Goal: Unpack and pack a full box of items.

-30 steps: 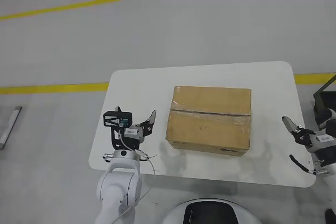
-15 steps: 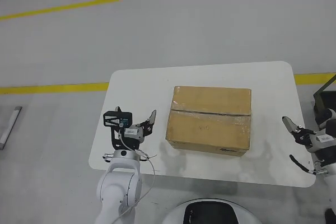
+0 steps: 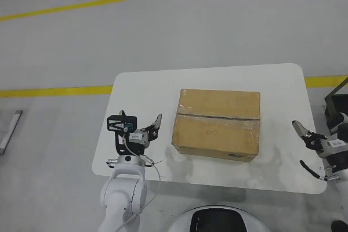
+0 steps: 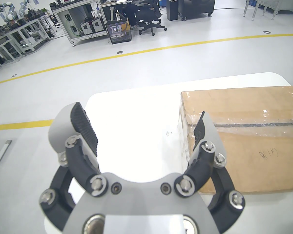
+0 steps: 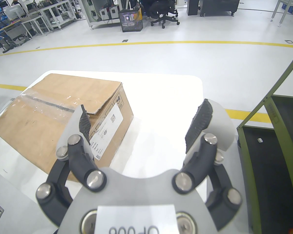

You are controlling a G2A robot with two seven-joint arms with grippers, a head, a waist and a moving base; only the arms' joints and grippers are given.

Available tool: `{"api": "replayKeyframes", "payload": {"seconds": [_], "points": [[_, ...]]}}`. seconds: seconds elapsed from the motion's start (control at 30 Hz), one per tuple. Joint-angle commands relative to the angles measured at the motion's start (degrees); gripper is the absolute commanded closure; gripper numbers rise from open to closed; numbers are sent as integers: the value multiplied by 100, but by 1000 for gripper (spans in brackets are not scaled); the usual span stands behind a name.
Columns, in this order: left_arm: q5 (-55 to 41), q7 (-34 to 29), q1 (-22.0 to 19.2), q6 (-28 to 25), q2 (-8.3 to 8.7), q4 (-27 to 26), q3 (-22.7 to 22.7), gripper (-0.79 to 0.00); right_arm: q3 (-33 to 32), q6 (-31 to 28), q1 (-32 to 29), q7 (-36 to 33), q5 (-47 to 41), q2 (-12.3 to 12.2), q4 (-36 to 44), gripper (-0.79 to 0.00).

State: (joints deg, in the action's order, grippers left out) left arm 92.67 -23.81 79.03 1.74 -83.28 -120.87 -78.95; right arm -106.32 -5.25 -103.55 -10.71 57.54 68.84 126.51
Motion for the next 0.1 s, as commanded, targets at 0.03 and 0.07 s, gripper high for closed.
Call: {"api": "replayKeyframes", "payload": {"seconds": [0.03,0.07], "points": [[0,0,0,0,0,0,0,-784,0,0,0,0,0,0,0,-784],[0,0,0,0,0,0,0,-785,0,0,0,0,0,0,0,-784]]}}
